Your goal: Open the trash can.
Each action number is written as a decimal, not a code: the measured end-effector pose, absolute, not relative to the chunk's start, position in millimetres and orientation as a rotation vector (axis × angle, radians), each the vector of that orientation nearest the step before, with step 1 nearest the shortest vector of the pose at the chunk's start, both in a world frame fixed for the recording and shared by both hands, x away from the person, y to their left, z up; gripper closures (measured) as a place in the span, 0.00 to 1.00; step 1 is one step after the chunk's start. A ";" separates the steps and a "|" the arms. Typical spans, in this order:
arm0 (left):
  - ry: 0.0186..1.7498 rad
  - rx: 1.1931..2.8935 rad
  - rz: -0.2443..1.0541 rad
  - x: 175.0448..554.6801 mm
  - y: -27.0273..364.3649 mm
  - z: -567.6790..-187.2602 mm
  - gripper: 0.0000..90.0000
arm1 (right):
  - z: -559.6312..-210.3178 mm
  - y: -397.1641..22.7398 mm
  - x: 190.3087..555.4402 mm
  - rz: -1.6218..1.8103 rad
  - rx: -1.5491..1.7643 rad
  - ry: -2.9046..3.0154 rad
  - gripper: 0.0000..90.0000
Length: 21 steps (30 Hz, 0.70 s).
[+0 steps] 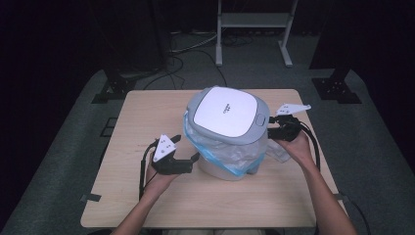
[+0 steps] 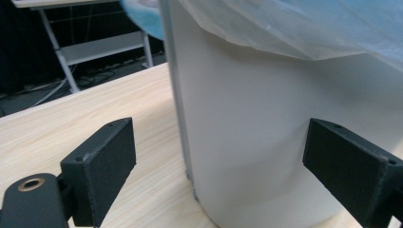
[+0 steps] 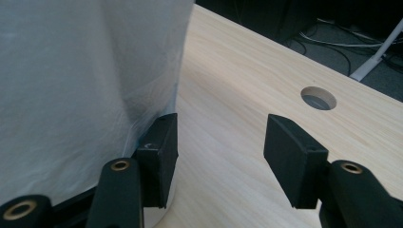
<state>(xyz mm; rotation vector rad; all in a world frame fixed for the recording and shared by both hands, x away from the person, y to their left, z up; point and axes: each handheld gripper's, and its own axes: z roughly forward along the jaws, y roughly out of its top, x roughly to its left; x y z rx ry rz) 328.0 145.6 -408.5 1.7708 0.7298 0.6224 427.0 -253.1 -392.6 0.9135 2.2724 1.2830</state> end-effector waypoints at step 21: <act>0.898 1.730 0.713 363.6 178.4 -405.3 0.11 | -390.0 -233.3 402.4 1.284 0.786 2.353 0.47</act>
